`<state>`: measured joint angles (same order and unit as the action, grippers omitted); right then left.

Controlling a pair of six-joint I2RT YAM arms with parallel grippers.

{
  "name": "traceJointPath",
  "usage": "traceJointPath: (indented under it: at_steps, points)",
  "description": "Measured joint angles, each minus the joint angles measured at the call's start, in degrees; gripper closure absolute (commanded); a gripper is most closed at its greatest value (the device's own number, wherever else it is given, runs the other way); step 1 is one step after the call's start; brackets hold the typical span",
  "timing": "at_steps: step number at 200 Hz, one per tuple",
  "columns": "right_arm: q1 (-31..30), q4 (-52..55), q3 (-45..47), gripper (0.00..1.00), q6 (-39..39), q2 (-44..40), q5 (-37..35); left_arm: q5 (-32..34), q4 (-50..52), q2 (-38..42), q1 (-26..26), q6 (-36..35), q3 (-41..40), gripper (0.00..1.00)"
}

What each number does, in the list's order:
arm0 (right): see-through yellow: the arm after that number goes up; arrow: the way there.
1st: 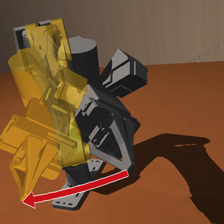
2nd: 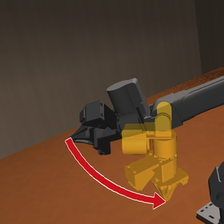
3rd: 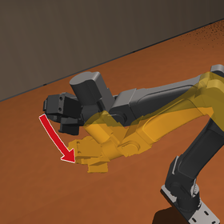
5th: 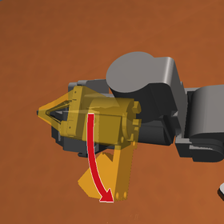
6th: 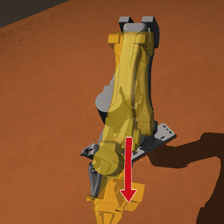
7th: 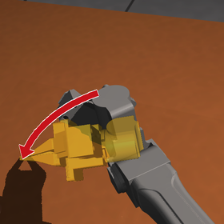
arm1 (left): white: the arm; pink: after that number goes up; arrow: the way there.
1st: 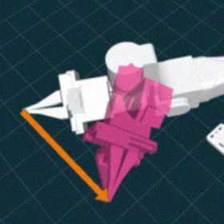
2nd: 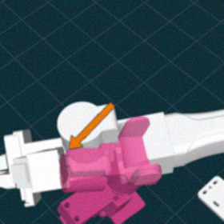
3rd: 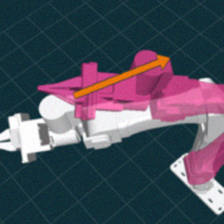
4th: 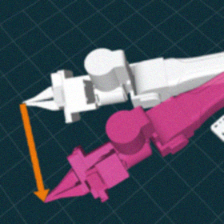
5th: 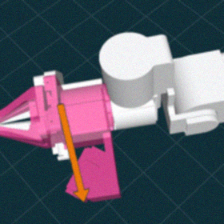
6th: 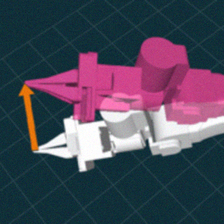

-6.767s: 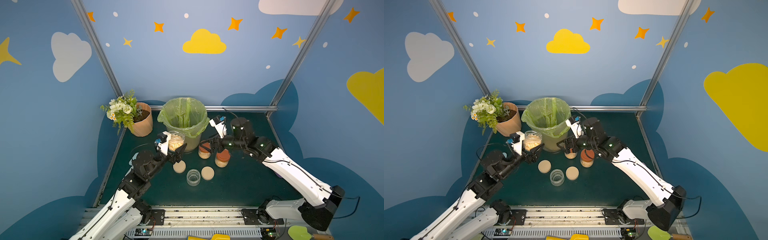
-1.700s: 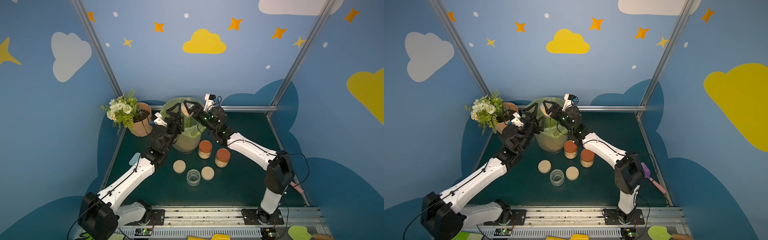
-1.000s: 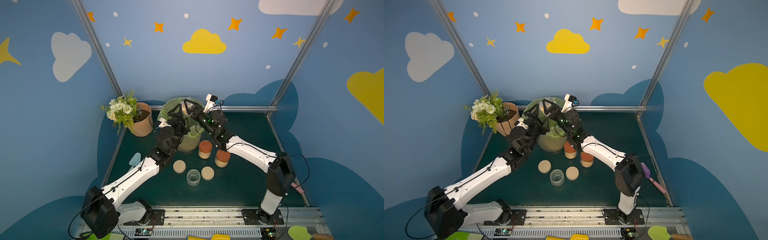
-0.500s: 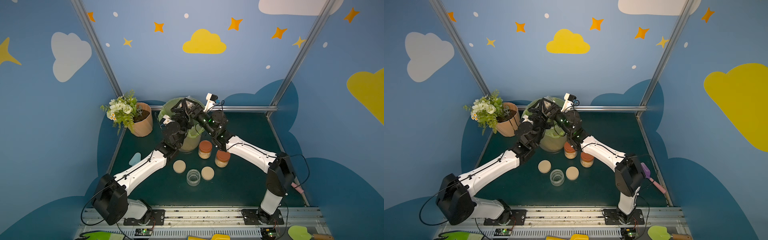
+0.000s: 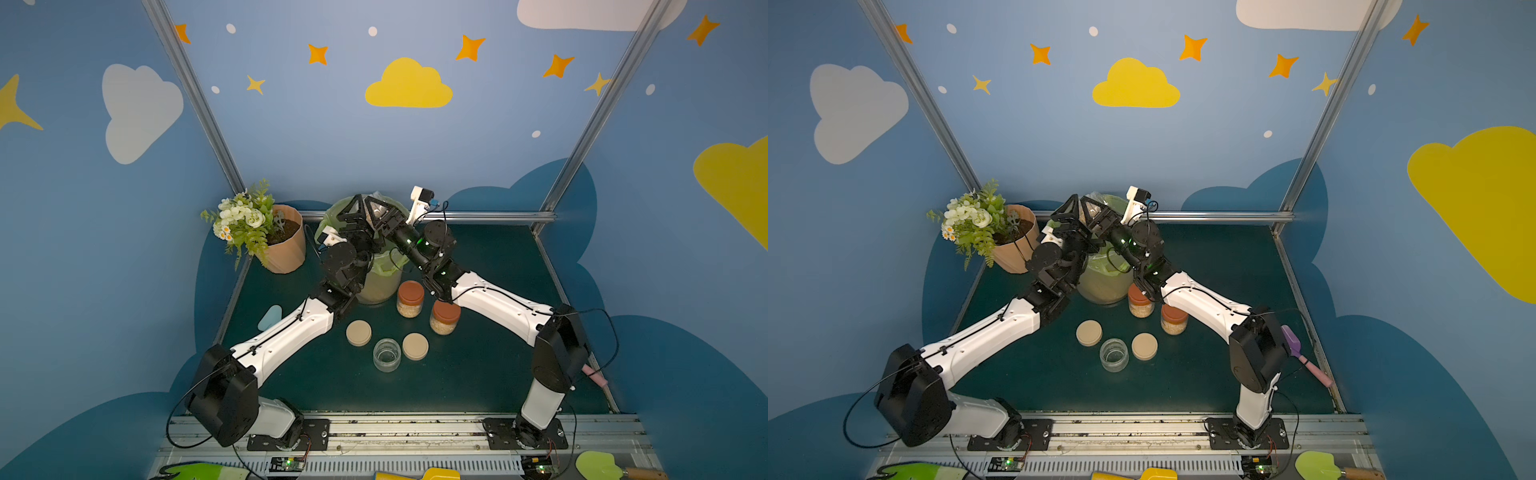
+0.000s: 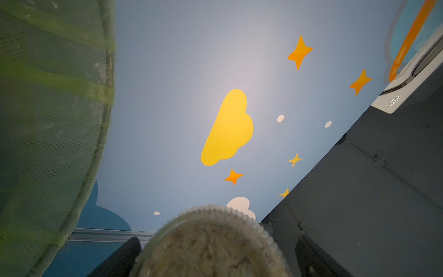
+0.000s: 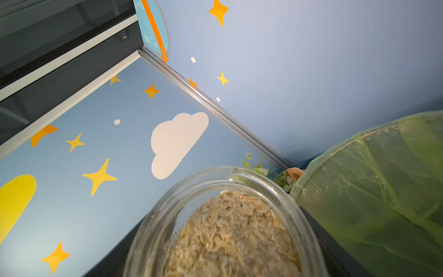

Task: Empty expired oatmeal from jars
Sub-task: Pour the expired oatmeal into the trash bin.

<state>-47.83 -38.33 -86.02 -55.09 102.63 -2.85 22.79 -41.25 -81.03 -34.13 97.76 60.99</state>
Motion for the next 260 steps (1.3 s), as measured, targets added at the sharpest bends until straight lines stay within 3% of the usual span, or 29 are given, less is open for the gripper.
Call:
traceJointPath:
  at_steps: [58, 115, 225, 260]
  points:
    - [0.04, 0.00, 0.00, 0.79, 0.11, 1.20, 0.48, -0.68, -0.04, -1.38, 0.61, -0.02, 0.09, 0.05]
    - [-0.02, -1.27, 0.00, 0.79, 0.04, 1.27, 0.31, -0.37, -0.11, -1.38, 0.79, 0.57, 0.09, 0.27]
    - [0.42, -0.98, -0.11, 0.74, 0.07, 1.33, 1.25, -0.61, -1.05, -2.23, 0.76, 0.46, 0.17, 0.56]
    - [0.46, -0.94, -0.81, 0.71, 0.09, 1.84, 1.62, -1.29, -1.42, -2.23, 1.31, 0.15, 0.17, 0.61]
